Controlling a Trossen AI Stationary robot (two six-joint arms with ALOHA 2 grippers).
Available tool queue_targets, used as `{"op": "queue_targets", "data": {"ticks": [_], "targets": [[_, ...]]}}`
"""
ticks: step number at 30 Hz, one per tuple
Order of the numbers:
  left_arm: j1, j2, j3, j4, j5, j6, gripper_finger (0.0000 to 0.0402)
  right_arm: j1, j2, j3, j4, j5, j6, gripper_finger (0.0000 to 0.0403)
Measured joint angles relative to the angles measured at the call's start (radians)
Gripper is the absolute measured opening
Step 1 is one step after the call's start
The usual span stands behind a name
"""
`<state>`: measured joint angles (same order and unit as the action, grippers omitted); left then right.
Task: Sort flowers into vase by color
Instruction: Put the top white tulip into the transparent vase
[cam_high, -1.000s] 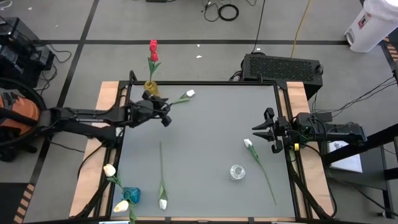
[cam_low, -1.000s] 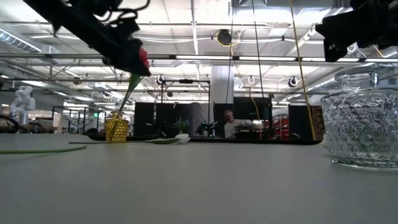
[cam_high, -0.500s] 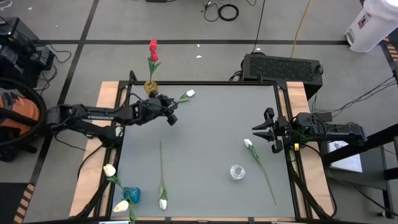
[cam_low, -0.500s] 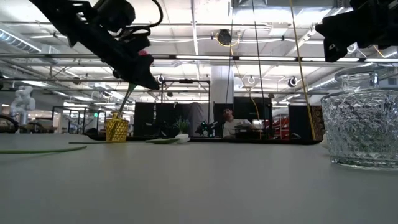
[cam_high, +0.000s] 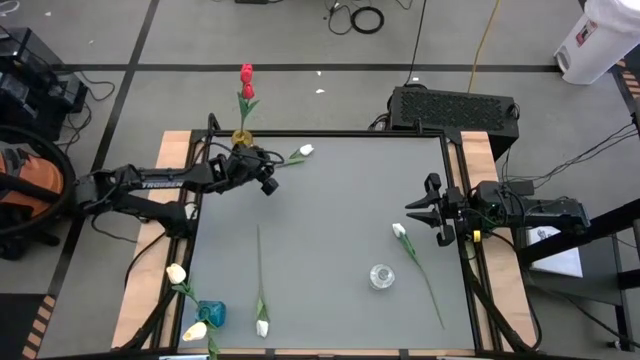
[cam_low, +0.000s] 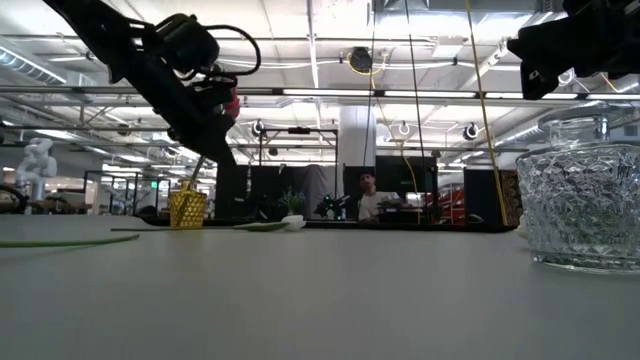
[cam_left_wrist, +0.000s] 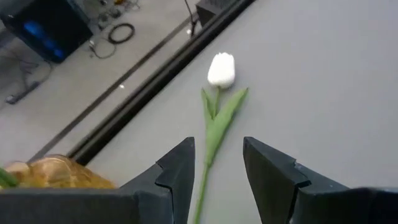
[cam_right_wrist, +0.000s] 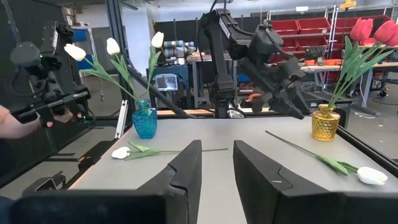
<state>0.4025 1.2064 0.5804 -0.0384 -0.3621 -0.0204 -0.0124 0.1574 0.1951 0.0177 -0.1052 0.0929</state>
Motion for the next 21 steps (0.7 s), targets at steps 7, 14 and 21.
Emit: {"op": "queue_targets", "data": {"ticks": [7, 14, 21], "targets": [[0.017, 0.0, 0.0, 0.002, 0.098, -0.003, 0.0144, 0.0, 0.0, 0.0, 0.0, 0.0, 0.0, 0.0084], [0.016, 0.0, 0.0, 0.011, 0.154, -0.08, 0.0144, 0.0, 0.0, 0.0, 0.0, 0.0, 0.0, 0.0084], [0.021, 0.019, 0.0, -0.025, 0.157, -0.105, 0.0144, 0.0, 0.0, 0.0, 0.0, 0.0, 0.0, 0.0084]]}}
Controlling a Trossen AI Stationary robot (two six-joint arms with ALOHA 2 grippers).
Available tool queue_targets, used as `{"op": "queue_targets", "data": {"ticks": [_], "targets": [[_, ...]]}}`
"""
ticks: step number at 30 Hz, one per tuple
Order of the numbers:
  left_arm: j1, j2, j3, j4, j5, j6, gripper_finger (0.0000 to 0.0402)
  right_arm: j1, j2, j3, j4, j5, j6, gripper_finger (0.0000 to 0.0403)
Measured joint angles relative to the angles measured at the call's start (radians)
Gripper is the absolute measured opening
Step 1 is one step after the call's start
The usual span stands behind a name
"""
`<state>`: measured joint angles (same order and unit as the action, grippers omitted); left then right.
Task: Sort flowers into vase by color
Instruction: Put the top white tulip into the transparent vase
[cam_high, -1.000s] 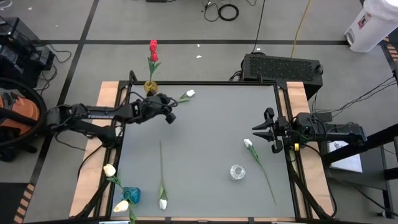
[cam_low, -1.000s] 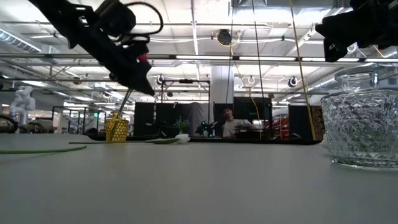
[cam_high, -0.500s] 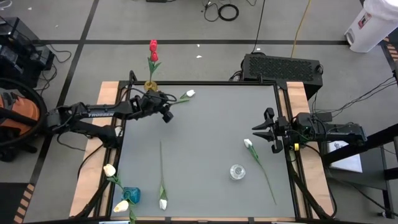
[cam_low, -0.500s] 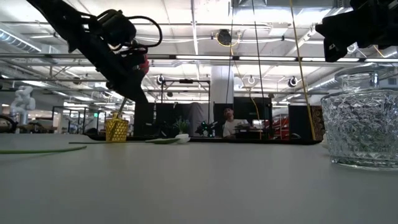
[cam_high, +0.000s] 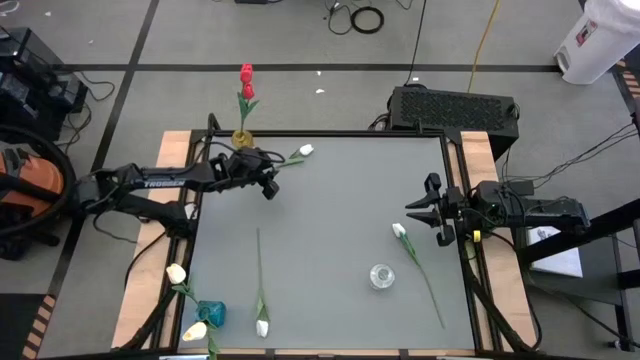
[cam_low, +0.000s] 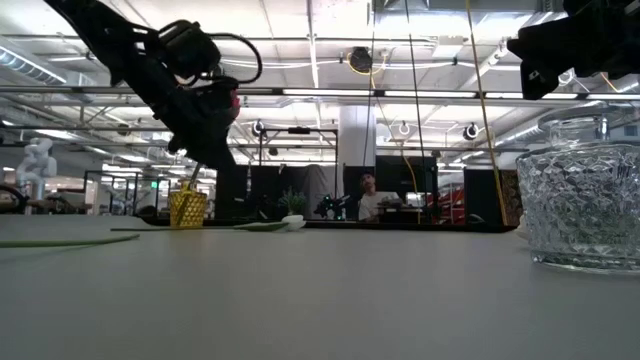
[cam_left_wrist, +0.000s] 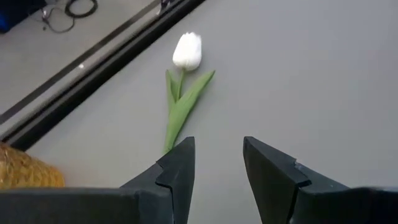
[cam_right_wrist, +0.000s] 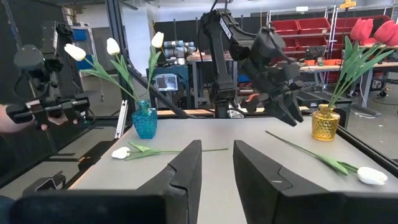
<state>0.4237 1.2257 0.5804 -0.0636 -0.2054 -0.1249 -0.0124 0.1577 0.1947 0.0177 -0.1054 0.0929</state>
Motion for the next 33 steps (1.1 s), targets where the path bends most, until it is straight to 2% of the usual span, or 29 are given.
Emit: {"op": "queue_targets", "data": {"ticks": [6, 11, 16, 23, 29, 33], "targets": [[0.032, 0.109, 0.038, -0.025, 0.015, 0.005, 0.0144, 0.0, 0.0, 0.0, 0.0, 0.0, 0.0, 0.0084], [0.034, 0.234, 0.13, -0.073, 0.02, 0.057, 0.0144, 0.0, 0.0, 0.0, 0.0, 0.0, 0.0, 0.0084], [0.034, 0.312, 0.224, -0.187, -0.01, 0.054, 0.0144, 0.0, 0.0, 0.0, 0.0, 0.0, 0.0, 0.0084], [0.036, 0.325, 0.258, -0.22, -0.089, 0.018, 0.0144, 0.0, 0.0, -0.002, 0.0, 0.0, 0.0, 0.0084], [0.065, 0.325, 0.297, -0.295, -0.083, -0.075, 0.0144, 0.0, 0.0, -0.002, 0.0, 0.0, 0.0, 0.0084], [0.063, 0.325, 0.31, -0.31, -0.073, -0.079, 0.0144, 0.0, 0.0, -0.002, 0.0, 0.0, 0.0, 0.0084]]}}
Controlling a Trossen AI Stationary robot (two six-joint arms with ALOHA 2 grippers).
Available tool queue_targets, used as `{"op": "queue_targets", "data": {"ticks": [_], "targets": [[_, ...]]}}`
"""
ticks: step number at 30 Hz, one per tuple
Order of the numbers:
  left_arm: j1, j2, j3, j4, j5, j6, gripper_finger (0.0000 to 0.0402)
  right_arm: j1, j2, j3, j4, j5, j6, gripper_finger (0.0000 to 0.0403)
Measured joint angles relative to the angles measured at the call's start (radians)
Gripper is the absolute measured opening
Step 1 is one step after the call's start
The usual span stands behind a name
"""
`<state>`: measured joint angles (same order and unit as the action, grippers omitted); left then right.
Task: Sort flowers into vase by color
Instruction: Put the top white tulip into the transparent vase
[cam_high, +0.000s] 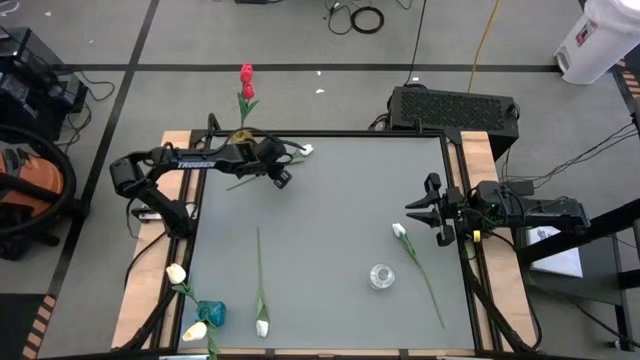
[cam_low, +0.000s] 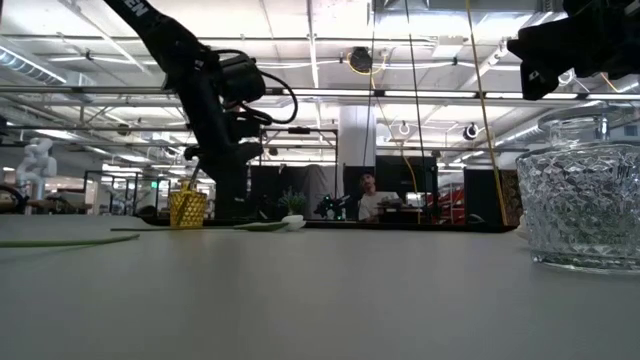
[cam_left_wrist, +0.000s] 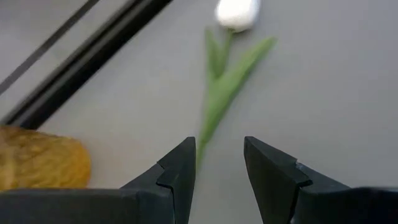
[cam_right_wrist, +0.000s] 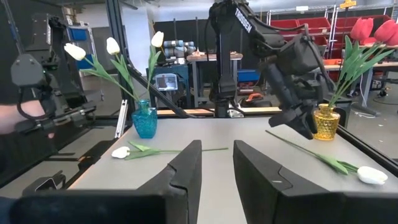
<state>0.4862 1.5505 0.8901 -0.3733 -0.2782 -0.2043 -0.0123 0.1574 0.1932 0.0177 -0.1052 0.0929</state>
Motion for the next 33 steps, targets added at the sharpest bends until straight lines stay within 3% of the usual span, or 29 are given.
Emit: {"op": "queue_targets", "data": {"ticks": [4, 14, 33], "targets": [[-0.015, 0.0, 0.002, 0.024, 0.049, -0.001, 0.0144, 0.0, 0.0, 0.0, 0.0, 0.0, 0.0, 0.0084], [-0.022, 0.0, 0.002, 0.137, 0.017, -0.061, 0.0144, 0.0, 0.0, 0.0, 0.0, 0.0, 0.0, 0.0084], [-0.039, 0.001, 0.002, 0.004, -0.012, -0.209, 0.0144, 0.0, 0.0, 0.0, 0.0, 0.0, 0.0, 0.0084]]}}
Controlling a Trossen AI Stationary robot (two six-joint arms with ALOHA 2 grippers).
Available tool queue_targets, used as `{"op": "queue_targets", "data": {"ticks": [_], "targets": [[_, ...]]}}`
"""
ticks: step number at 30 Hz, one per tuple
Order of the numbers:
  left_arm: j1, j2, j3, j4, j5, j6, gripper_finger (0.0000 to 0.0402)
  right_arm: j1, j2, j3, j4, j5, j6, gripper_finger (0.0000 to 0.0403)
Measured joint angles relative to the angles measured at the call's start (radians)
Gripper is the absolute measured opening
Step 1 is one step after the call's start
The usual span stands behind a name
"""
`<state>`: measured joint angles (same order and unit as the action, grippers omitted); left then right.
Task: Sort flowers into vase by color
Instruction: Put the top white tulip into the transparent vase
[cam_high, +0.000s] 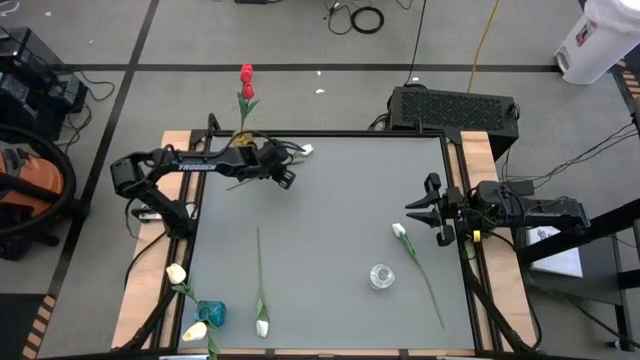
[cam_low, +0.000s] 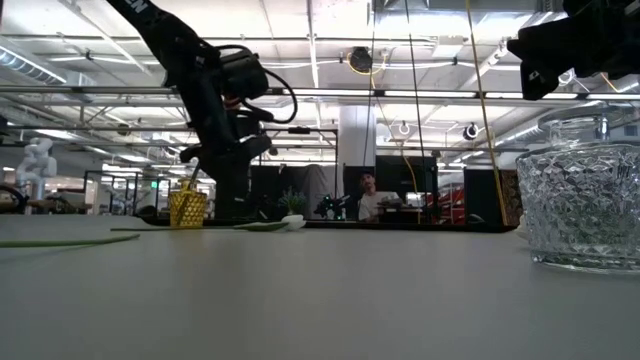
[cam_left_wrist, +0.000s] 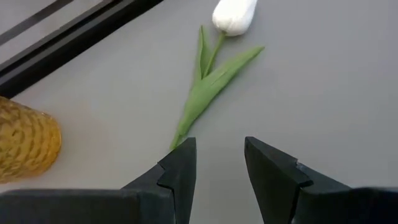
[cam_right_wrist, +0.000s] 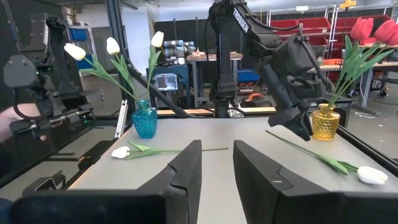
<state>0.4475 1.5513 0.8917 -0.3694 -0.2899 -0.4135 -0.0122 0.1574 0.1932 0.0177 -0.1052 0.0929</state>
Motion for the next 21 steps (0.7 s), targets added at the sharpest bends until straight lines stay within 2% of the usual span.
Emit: {"op": "queue_targets", "data": {"ticks": [5, 9, 21], "targets": [[0.003, 0.019, 0.0, 0.023, -0.002, -0.002, 0.0144, 0.0, 0.0, 0.0, 0.0, 0.0, 0.0, 0.0084], [-0.024, 0.061, -0.001, -0.004, 0.049, -0.02, 0.0144, 0.0, 0.0, 0.0, 0.0, 0.0, 0.0, 0.0084], [-0.001, 0.097, -0.002, 0.096, 0.009, 0.062, 0.0144, 0.0, 0.0, 0.0, 0.0, 0.0, 0.0, 0.0084]]}}
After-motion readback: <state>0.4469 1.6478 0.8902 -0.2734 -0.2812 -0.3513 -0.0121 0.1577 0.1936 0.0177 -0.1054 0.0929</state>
